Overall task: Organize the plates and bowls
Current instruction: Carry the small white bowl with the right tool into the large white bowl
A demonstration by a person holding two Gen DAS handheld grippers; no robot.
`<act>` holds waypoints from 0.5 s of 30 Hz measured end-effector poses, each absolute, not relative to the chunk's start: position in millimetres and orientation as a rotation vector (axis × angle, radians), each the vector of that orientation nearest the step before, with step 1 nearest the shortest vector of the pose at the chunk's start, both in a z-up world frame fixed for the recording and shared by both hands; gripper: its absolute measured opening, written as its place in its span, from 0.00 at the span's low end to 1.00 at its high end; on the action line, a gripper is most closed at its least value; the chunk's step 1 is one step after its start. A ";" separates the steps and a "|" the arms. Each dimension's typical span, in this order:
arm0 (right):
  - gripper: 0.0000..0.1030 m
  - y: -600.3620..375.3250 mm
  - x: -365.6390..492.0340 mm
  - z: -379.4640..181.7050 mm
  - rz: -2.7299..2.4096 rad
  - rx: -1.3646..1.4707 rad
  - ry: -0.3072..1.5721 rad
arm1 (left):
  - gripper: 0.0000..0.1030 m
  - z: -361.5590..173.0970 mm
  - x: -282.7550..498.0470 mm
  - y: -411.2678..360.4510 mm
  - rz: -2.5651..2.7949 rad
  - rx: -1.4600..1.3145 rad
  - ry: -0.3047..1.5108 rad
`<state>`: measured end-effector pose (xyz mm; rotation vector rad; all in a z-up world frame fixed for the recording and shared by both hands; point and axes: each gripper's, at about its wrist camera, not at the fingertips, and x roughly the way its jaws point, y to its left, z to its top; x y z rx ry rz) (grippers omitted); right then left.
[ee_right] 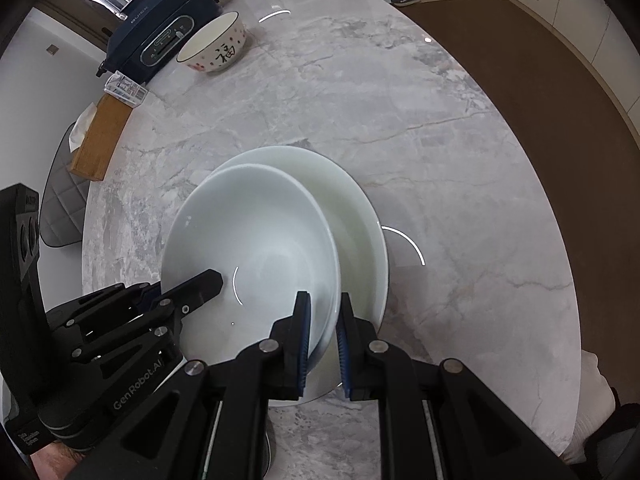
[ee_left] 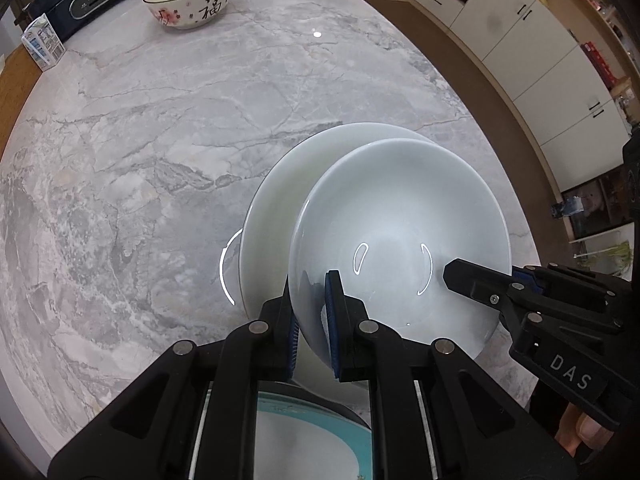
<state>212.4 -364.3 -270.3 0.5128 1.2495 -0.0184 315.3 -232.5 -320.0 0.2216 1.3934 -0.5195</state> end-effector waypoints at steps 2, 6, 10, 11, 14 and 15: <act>0.14 -362.2 214.5 -270.8 -0.023 0.490 1.253 | 0.12 -323.4 316.2 -235.1 -0.515 0.224 1.385; 0.14 -356.1 220.4 -271.9 -0.037 0.424 1.270 | 0.18 -324.0 317.7 -239.6 -0.519 0.239 1.375; 0.15 -350.5 224.7 -277.6 -0.028 0.393 1.294 | 0.33 -321.3 316.9 -240.8 -0.550 0.195 1.375; 0.16 -350.8 224.7 -278.9 -0.027 0.402 1.294 | 0.33 -320.9 317.2 -240.4 -0.547 0.196 1.371; 0.16 -351.3 224.3 -279.3 -0.029 0.404 1.294 | 0.35 -319.3 317.2 -237.8 -0.560 0.164 1.369; 0.15 -350.9 223.8 -279.0 -0.030 0.403 1.295 | 0.36 -318.3 317.2 -236.2 -0.562 0.158 1.365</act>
